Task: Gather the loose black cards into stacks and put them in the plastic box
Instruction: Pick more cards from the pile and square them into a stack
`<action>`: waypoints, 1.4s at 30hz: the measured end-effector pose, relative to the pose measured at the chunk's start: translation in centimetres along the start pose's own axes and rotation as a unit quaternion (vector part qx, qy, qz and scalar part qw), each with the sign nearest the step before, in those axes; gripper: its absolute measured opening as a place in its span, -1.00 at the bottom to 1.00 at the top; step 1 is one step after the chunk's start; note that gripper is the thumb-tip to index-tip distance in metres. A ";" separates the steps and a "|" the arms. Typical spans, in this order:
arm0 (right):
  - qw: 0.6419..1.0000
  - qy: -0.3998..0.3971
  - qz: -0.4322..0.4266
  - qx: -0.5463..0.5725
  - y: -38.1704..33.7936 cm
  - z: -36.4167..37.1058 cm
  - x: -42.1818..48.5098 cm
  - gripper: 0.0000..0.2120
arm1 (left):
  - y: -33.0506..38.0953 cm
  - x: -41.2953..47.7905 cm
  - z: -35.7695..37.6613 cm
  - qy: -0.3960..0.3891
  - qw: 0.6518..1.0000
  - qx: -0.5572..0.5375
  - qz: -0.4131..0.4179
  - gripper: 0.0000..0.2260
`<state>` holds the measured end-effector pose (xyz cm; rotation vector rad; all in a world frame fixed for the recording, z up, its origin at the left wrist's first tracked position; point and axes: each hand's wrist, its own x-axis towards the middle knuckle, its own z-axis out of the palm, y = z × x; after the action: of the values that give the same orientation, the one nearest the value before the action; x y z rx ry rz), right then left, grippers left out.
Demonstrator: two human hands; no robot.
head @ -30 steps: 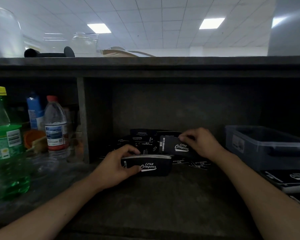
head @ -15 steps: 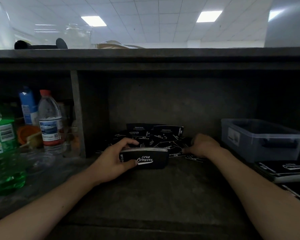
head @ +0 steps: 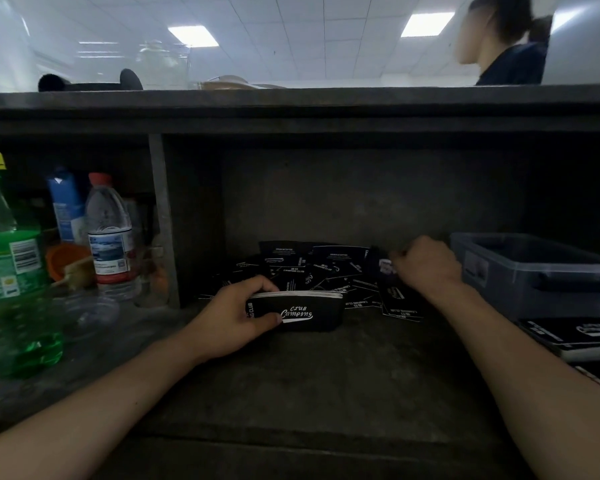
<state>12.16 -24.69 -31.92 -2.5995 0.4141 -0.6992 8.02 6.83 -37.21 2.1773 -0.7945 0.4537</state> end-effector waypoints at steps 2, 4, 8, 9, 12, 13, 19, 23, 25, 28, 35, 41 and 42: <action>0.999 0.025 -0.023 0.020 -0.1 -0.1 0.2 -0.74 | 0.0 0.0 0.0 -0.001 1.000 0.002 -0.003 -0.83; 0.989 0.002 -0.048 0.141 -0.4 0.0 0.4 -0.67 | 0.0 0.0 0.0 -0.004 1.000 0.002 -0.005 -0.83; 0.903 -0.125 -0.029 0.410 -1.4 0.8 -0.2 -0.38 | 0.0 0.0 0.0 0.000 1.000 -0.001 -0.012 -0.84; 0.886 -0.141 -0.024 0.441 -1.8 1.0 -0.3 -0.45 | 0.1 0.0 0.0 0.001 1.000 -0.001 -0.013 -0.84; 0.826 -0.174 -0.008 0.535 -2.5 1.5 -0.5 -0.72 | 0.1 0.0 -0.1 0.000 1.000 -0.001 -0.018 -0.82; 0.812 -0.182 -0.008 0.554 -2.6 1.7 -0.6 -0.76 | 0.1 0.0 -0.1 0.001 1.000 -0.002 -0.018 -0.80; 0.790 -0.205 -0.043 0.576 -2.4 2.8 -0.7 -0.10 | 0.3 -0.1 -0.2 -0.001 1.000 -0.007 -0.030 -0.65; 0.761 -0.204 -0.051 0.614 -3.1 2.5 -1.0 -0.24 | 0.2 0.0 -0.1 0.001 1.000 -0.003 -0.029 -0.62; 0.748 -0.214 -0.037 0.628 -3.4 2.5 -1.2 -0.54 | 0.0 0.0 0.0 0.005 1.000 -0.003 -0.028 -0.56; 0.770 -0.200 -0.026 0.605 -3.4 2.7 -1.4 -0.83 | -0.3 0.1 0.1 0.009 0.999 0.000 -0.035 -0.43; 0.743 -0.391 0.044 0.541 -3.3 2.7 -2.1 -0.79 | -0.5 0.2 0.0 -0.006 0.999 -0.033 -0.039 -0.28; 0.736 -0.390 0.045 0.551 -2.2 1.5 -0.8 -0.92 | -0.3 0.1 0.1 -0.001 0.995 -0.094 -0.026 -0.34; 0.722 -0.392 0.051 0.568 -2.0 1.6 -0.8 -0.91 | -0.2 0.1 0.2 -0.001 0.994 -0.105 -0.026 -0.33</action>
<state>12.71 -22.14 -32.59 -1.4140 -0.1506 0.2421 8.25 6.78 -37.38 1.9994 -0.7500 0.3257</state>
